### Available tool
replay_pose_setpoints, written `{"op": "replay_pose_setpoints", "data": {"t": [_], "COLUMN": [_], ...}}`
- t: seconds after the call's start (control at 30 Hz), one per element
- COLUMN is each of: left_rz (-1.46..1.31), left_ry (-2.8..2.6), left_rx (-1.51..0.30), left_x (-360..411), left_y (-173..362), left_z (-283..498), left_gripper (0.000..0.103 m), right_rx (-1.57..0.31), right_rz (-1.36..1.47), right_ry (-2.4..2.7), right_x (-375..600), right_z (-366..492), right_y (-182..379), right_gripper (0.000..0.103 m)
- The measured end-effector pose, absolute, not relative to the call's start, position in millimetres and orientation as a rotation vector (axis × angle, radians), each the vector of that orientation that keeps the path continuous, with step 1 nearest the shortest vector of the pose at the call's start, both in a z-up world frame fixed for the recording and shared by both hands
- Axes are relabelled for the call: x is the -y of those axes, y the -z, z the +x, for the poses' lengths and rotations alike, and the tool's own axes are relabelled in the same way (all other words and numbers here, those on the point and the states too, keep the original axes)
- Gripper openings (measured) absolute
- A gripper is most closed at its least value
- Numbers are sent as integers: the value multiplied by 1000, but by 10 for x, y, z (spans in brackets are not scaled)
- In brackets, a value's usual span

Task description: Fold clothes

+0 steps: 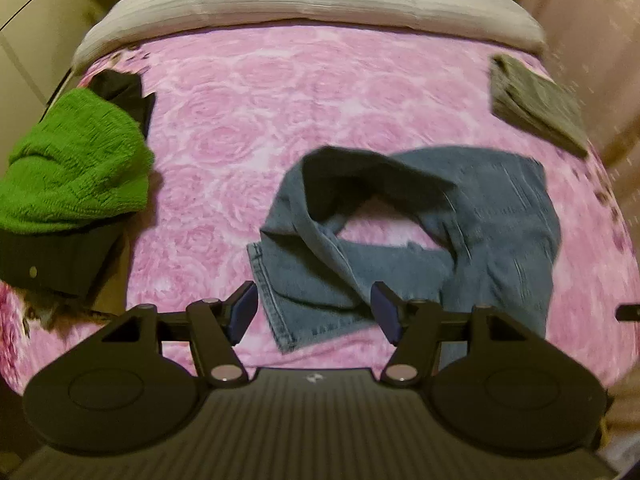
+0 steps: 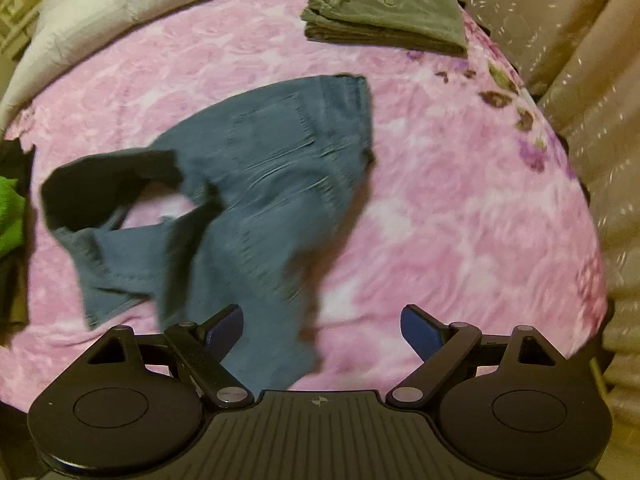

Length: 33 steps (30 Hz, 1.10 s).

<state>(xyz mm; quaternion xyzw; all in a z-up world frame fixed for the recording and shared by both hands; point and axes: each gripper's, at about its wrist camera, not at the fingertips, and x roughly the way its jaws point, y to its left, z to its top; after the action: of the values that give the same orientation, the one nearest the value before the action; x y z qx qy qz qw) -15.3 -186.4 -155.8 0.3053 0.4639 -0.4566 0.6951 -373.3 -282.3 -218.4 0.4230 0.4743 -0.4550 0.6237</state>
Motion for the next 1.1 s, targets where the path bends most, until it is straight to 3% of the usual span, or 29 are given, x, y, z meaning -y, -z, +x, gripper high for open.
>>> {"op": "replay_pose_setpoints", "data": {"t": [0.43, 0.53, 0.77, 0.83, 0.9, 1.03, 1.1], "left_rz": [685, 643, 724, 720, 717, 701, 695], "left_ry": [931, 1006, 1129, 1141, 1145, 1136, 1131], "left_rx": [-997, -1003, -1126, -1170, -1210, -1266, -1276], "left_x": [2619, 2780, 3159, 3179, 3170, 3138, 3125], "left_y": [1873, 1962, 2669, 2859, 3014, 3198, 3236], "left_z": [550, 845, 1031, 1031, 1037, 1091, 1112], "left_gripper": [67, 77, 80, 70, 49, 37, 27], "right_rx": [-1103, -1069, -973, -953, -940, -951, -911], "right_rz": [993, 1015, 1079, 1093, 1100, 1120, 1106], "right_ry": [992, 1004, 1058, 1063, 1069, 1120, 1108], "right_x": [4408, 4709, 5300, 5481, 5640, 5883, 5850], "right_z": [-3899, -3826, -3710, -3688, -3664, -3643, -3659], "right_y": [2880, 3039, 3443, 3597, 3758, 4138, 4011], "right_gripper": [88, 88, 88, 88, 89, 88, 88]}}
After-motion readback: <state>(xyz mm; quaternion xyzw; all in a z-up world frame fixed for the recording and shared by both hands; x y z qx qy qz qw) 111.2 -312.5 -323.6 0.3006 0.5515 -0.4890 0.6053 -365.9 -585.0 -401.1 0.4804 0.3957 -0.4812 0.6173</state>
